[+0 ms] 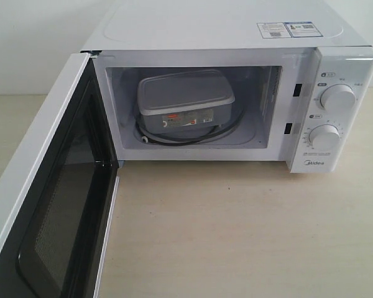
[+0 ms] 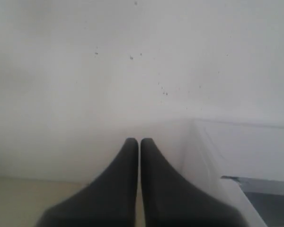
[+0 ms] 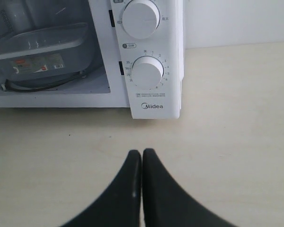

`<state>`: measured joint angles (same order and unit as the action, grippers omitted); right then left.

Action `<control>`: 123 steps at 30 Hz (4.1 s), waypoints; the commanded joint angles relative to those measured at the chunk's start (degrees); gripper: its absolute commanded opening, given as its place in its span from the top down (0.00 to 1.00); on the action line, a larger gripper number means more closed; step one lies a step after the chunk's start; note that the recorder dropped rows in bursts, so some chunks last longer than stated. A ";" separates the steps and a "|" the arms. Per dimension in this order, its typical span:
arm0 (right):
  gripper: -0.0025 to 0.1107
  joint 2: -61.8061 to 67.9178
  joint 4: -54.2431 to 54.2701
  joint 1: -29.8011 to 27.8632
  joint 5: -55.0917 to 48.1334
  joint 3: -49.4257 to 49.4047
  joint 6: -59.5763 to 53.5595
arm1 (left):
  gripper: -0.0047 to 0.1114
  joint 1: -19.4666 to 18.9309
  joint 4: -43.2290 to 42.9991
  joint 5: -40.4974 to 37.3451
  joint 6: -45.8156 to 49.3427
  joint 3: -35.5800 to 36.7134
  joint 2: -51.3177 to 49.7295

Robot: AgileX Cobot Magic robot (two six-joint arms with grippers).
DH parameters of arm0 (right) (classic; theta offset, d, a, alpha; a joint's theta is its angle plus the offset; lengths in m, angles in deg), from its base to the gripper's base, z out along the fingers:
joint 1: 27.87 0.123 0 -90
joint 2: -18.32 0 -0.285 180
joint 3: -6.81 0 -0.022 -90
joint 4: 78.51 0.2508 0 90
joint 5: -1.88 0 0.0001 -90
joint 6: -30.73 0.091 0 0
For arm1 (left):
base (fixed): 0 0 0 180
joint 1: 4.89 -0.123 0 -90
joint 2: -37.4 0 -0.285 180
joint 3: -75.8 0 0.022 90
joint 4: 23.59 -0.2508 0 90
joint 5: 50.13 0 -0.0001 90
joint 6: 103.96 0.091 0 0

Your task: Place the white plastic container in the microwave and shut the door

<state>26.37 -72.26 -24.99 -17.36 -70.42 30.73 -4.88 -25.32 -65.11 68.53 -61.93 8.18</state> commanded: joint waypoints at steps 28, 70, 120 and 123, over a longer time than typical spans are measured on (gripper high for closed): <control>0.98 -0.27 -0.43 -0.10 0.56 0.01 0.00 | 0.92 0.75 61.61 -39.55 57.09 -5.55 -35.67; 0.98 -0.27 -0.43 -0.10 0.56 0.01 0.00 | 0.92 19.37 75.98 -13.63 67.97 -21.27 -67.86; 0.98 -0.27 -0.43 -0.10 2.25 0.01 0.00 | 0.92 19.37 72.77 1.01 72.39 -1.99 -36.49; 0.98 -0.27 -0.43 -0.10 2.52 0.01 0.00 | 0.92 19.37 72.76 3.98 71.48 2.90 -27.59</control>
<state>26.37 -72.26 -24.99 -15.85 -70.42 30.73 14.47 47.33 -64.43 141.00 -62.77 -26.23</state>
